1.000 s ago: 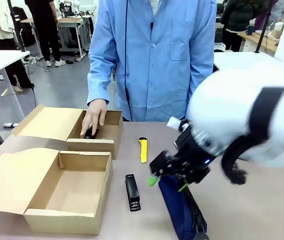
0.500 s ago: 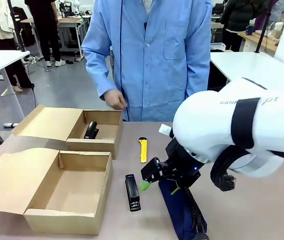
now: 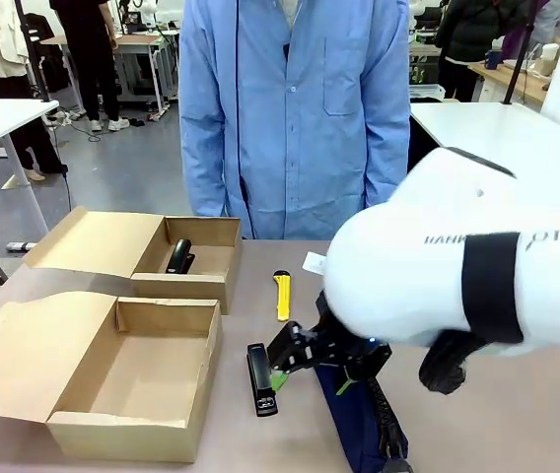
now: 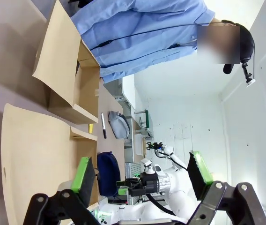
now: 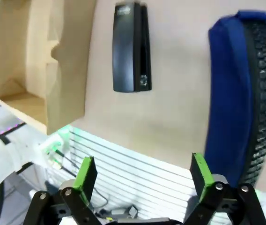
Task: Place items inside the box.
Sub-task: Pick up a Pencil pouch or Stapler and place it inside the Mailer Box closest to the robot.
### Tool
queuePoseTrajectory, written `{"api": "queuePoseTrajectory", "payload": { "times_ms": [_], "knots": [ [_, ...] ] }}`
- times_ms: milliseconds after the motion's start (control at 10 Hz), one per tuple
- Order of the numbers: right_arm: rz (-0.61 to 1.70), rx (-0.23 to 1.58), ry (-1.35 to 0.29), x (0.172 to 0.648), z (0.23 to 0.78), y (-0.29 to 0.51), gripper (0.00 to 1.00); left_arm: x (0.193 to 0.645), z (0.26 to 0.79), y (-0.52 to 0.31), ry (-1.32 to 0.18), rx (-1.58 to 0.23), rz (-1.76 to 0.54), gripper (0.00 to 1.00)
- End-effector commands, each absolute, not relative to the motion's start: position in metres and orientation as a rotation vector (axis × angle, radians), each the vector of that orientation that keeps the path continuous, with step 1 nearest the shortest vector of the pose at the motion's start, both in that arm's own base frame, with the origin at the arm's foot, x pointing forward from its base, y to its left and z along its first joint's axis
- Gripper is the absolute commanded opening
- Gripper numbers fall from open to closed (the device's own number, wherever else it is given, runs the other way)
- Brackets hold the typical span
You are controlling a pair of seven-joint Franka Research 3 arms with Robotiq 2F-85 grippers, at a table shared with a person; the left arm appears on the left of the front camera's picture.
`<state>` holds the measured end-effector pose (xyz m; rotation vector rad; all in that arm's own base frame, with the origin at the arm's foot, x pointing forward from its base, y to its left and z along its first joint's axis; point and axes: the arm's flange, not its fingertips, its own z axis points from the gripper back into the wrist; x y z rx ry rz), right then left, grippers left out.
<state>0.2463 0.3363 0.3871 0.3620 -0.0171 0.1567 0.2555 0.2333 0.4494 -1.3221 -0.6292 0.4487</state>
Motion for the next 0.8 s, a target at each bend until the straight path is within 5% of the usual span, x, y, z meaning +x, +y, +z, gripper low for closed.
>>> {"api": "queuePoseTrajectory", "payload": {
  "times_ms": [0, 700],
  "knots": [
    [0.127, 0.250, 0.017, 0.262, 0.396, 0.388, 1.00, 0.256, 0.450, 0.232, -0.659, -1.337, 0.432, 1.00],
    [0.127, 0.036, 0.005, 0.318, 0.340, 0.457, 1.00, 0.256, 0.450, 0.232, -0.659, -1.337, 0.432, 1.00]
  ]
}}
